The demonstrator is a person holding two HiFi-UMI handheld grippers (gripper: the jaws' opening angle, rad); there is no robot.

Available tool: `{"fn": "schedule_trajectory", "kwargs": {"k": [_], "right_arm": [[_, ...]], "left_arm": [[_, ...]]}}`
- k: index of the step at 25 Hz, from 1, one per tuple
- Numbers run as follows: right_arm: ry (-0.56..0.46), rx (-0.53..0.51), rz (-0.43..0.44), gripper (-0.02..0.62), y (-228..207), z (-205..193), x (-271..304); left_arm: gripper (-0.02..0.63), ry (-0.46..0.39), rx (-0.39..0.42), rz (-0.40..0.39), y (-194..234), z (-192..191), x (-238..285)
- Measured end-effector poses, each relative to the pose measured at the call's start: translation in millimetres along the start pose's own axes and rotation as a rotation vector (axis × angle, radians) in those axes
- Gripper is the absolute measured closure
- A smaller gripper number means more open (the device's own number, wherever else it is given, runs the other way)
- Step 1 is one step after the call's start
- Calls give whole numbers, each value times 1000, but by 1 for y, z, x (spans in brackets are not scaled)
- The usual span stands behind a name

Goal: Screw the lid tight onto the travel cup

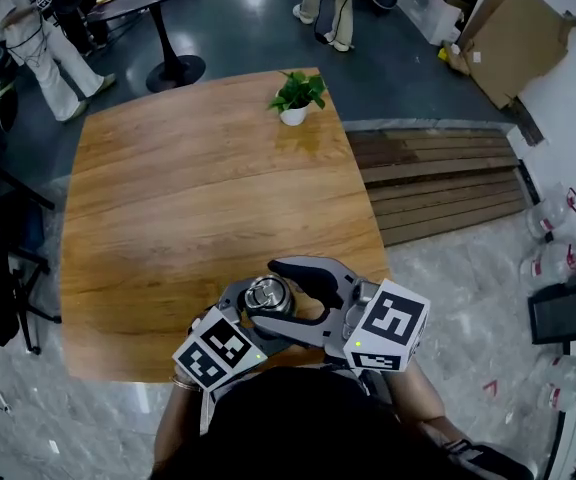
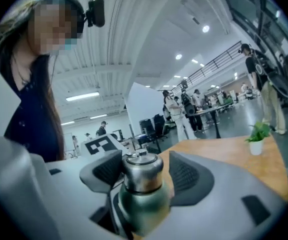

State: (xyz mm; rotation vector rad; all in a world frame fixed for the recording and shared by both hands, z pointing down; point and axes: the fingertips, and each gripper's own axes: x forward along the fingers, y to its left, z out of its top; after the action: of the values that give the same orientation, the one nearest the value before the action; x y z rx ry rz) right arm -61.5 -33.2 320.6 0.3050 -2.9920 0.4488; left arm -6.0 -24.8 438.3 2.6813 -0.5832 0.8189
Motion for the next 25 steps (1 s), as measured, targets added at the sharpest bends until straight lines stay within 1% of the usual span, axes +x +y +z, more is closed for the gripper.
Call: {"fn": "schedule_trajectory", "kwargs": {"k": [2, 3, 4, 5, 6, 9, 10, 11, 12, 13, 14, 16, 18, 19, 20, 21, 22, 25], "right_arm": [[4, 2, 85, 316, 9, 0, -3], [10, -9, 108, 316, 12, 0, -3], [12, -23, 106, 318, 14, -1, -3], [12, -38, 79, 318, 12, -1, -2], [11, -50, 33, 318, 8, -1, -1], [10, -52, -131, 319, -11, -5, 3], [8, -49, -166, 319, -16, -6, 4], [6, -46, -183, 319, -18, -6, 5], [6, -47, -177, 319, -17, -6, 5], [6, -49, -149, 318, -13, -5, 5], [3, -46, -108, 318, -9, -3, 4], [-15, -23, -18, 318, 1, 2, 0], [-29, 1, 53, 317, 6, 5, -3], [-32, 6, 74, 318, 7, 5, -3], [-34, 5, 78, 318, 6, 5, -3], [-38, 0, 60, 318, 3, 5, -3], [-41, -5, 20, 318, -1, 5, -3], [-41, -17, -160, 319, -18, 4, 0]], "left_arm": [[206, 5, 42, -137, -20, 0, 0], [206, 13, 59, -176, -27, -1, 0], [206, 20, 65, -185, -29, -2, 1], [206, 28, 59, -163, -26, -2, 3], [206, 39, 46, -115, -20, -3, 5], [206, 104, 4, 88, 8, -10, 8], [206, 126, -4, 136, 15, -12, 8], [206, 139, -7, 162, 18, -13, 8], [206, 139, -6, 164, 19, -13, 7], [206, 127, -5, 142, 16, -11, 7], [206, 104, -7, 97, 11, -9, 5], [206, 44, -8, -29, -4, -3, 2], [206, 20, 10, -140, -19, 1, -1], [206, 30, 19, -163, -23, 1, -1], [206, 49, 22, -158, -23, 1, 1], [206, 69, 17, -129, -20, 0, 3], [206, 87, 4, -81, -14, -1, 5], [206, 140, -27, 124, 12, -6, 7]]}}
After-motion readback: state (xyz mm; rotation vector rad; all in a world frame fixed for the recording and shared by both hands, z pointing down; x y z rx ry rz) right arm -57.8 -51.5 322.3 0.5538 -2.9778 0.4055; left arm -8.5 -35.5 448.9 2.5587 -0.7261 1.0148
